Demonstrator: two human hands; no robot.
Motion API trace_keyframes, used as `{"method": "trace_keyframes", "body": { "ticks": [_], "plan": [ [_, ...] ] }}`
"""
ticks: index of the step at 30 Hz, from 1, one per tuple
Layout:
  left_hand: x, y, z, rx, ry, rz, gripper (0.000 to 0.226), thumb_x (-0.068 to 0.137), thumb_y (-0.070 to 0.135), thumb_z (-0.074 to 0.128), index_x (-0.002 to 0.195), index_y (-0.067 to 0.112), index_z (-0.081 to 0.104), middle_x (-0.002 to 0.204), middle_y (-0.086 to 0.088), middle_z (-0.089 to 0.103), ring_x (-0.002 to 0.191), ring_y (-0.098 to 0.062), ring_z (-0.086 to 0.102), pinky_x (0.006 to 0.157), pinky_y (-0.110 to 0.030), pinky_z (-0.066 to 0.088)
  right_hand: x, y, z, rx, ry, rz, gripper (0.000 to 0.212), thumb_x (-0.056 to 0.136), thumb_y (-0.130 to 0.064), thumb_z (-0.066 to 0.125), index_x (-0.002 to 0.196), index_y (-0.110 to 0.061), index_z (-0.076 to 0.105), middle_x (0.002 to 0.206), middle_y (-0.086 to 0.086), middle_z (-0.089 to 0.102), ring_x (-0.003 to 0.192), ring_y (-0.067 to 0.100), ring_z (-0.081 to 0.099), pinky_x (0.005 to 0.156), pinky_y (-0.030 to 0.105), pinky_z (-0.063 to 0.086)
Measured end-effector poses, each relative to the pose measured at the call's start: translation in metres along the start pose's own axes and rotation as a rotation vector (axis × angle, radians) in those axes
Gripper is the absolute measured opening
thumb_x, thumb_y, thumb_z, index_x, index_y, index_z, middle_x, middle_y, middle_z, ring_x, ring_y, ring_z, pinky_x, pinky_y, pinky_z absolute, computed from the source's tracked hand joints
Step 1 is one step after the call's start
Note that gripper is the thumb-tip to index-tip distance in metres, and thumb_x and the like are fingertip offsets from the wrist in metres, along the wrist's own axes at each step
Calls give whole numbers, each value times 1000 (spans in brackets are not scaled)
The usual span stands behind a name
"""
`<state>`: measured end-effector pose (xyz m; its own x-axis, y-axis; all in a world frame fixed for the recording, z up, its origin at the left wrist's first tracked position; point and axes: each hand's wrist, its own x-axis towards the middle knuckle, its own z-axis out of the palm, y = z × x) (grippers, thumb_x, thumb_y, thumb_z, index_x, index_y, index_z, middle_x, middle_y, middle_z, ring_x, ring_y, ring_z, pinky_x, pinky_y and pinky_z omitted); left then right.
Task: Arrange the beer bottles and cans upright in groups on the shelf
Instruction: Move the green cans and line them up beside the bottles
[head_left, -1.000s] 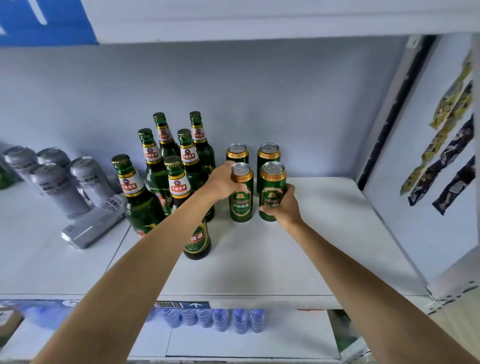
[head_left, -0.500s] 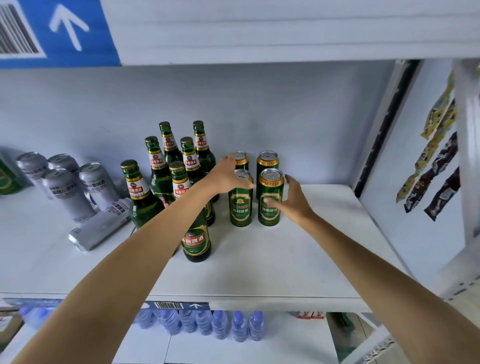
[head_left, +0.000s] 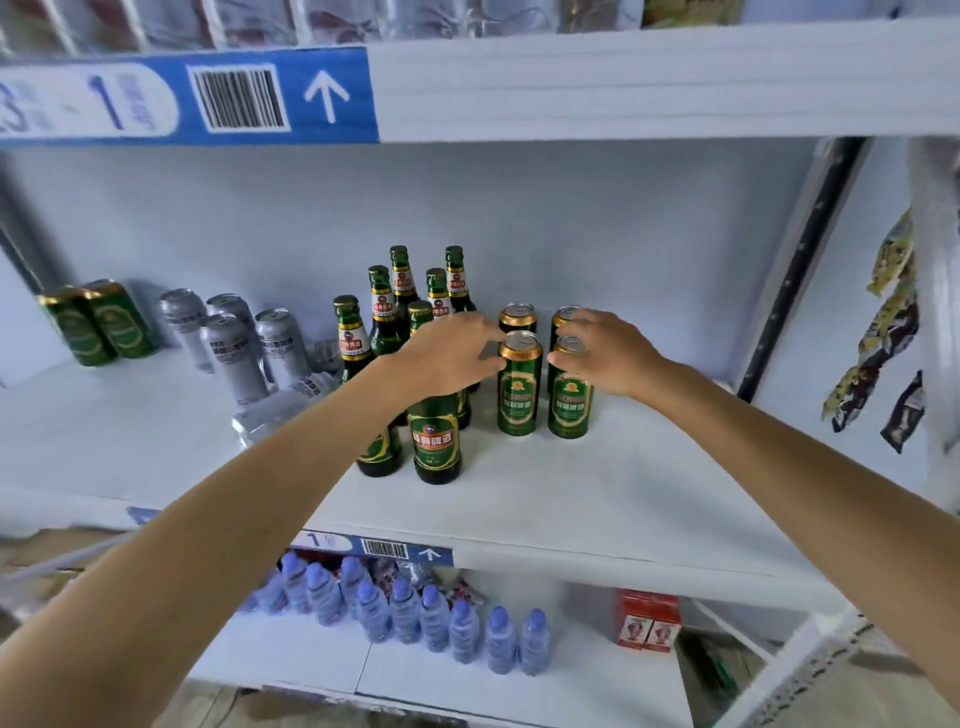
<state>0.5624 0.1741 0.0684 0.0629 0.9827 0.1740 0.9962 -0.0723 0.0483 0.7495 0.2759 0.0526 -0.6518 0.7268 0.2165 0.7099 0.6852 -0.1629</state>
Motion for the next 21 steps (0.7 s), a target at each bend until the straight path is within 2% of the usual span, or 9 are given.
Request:
{"method": "trace_keyframes", "body": {
  "ticks": [3,5,9,13,17,19,21],
  "plan": [
    [-28,-8,-10,11,18,-3,45,94,37,53,134,16,55,138,-5,54,124,-22,52,101,-43,45,-14,-27,2,-48,-60,-23,46,92,-48,50,125,-16,59,124,6,59,118,26,54,92,39,45],
    [-47,-15,-16,26,13,-3,47,95,39,53,135,16,54,141,-2,52,124,-20,53,101,-40,46,-23,-43,5,-67,-98,-17,50,92,-49,48,130,-17,56,129,6,58,118,27,55,92,40,46],
    [-87,-38,-20,71,-13,-17,44,95,37,52,132,14,56,132,-3,58,116,-21,56,93,-37,48,-36,-79,12,-37,-137,21,53,92,-52,47,130,-15,54,133,7,57,117,26,55,82,34,44],
    [-131,-77,-19,88,-70,-46,48,94,42,52,135,17,53,137,-2,55,123,-23,53,97,-42,46,-50,-131,21,-17,-121,64,53,92,-52,47,130,-16,55,131,6,59,116,25,56,93,40,49],
    [-184,-126,-20,69,-126,-63,42,94,44,50,124,16,58,120,-4,61,112,-24,57,81,-36,43,-64,-195,35,-19,-122,89,51,92,-52,47,127,-16,57,124,6,61,110,25,58,87,40,50],
    [-211,-148,-24,68,-144,-85,42,94,44,51,123,15,57,123,-5,60,111,-26,57,84,-37,44,-66,-229,41,-16,-140,102,47,92,-52,46,118,-16,59,119,6,62,105,25,59,84,40,50],
    [-239,-174,-30,81,-174,-118,46,95,43,51,131,15,55,130,-6,57,116,-28,55,93,-38,46,-64,-264,49,-5,-151,93,46,92,-53,45,112,-14,60,115,8,63,101,26,60,83,40,51]
  ]
}}
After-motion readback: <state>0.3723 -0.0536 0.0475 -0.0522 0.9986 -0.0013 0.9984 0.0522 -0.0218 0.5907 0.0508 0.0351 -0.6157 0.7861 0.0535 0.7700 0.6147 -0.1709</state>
